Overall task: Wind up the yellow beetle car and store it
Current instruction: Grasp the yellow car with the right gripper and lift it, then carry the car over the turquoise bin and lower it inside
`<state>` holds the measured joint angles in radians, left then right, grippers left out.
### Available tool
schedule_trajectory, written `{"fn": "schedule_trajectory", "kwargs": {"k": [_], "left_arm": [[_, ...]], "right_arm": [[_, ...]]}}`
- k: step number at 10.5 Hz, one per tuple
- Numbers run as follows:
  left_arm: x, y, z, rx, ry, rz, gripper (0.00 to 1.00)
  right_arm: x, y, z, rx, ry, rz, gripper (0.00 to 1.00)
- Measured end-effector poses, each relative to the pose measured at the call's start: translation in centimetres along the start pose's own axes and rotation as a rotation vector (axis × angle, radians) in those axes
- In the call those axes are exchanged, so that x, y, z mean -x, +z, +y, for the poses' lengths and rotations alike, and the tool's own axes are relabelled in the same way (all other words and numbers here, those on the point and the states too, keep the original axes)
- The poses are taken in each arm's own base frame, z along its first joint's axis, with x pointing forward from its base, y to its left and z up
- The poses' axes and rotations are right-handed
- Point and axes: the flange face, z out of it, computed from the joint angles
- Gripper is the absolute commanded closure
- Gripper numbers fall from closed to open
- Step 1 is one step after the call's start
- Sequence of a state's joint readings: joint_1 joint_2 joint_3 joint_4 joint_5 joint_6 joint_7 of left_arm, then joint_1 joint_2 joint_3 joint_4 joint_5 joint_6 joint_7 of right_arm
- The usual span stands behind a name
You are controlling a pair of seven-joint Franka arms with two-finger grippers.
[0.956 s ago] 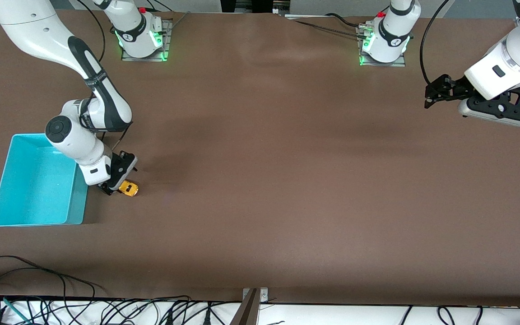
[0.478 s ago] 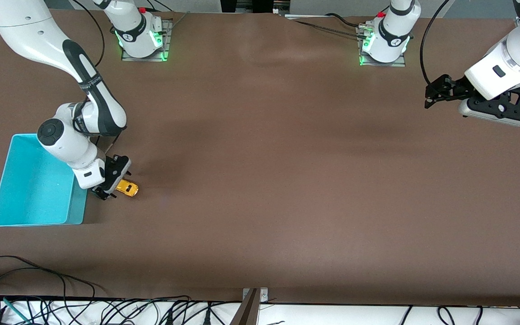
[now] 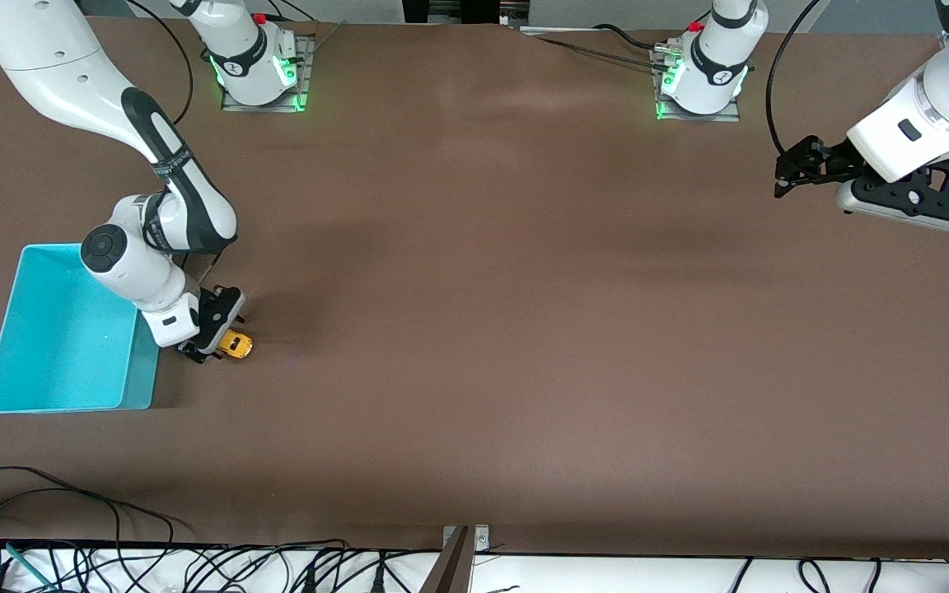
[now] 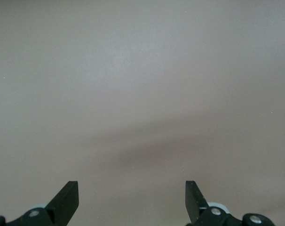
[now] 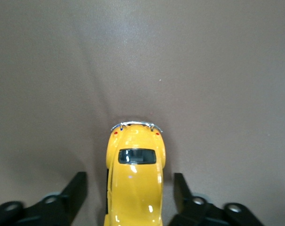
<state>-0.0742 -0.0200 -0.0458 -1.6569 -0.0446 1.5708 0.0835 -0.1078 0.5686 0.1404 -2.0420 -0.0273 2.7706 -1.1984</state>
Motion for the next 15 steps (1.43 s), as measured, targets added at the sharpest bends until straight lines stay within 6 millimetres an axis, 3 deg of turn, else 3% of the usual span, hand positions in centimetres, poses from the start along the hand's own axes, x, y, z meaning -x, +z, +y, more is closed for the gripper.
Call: {"fn": "schedule_trajectory", "kwargs": {"k": [4, 8, 10, 12, 15], "left_arm": [[0.0, 0.0, 0.0, 0.0, 0.0, 0.0, 0.0], [0.0, 0.0, -0.1, 0.0, -0.002, -0.001, 0.0], [0.0, 0.0, -0.2, 0.0, -0.003, -0.001, 0.0], [0.0, 0.1, -0.2, 0.001, -0.003, -0.003, 0.0], [0.0, 0.1, -0.2, 0.001, -0.004, -0.003, 0.0]], "right_arm": [[-0.5, -3.0, 1.1, -0.002, -0.025, -0.009, 1.0], [-0.7, -10.2, 1.5, -0.072, -0.033, -0.059, 1.0], [0.2, -13.9, 1.6, -0.101, -0.044, -0.082, 1.0], [2.6, -16.7, 2.1, -0.121, -0.086, -0.097, 1.0], [8.9, -18.1, 3.3, -0.152, -0.173, -0.101, 1.0]]}}
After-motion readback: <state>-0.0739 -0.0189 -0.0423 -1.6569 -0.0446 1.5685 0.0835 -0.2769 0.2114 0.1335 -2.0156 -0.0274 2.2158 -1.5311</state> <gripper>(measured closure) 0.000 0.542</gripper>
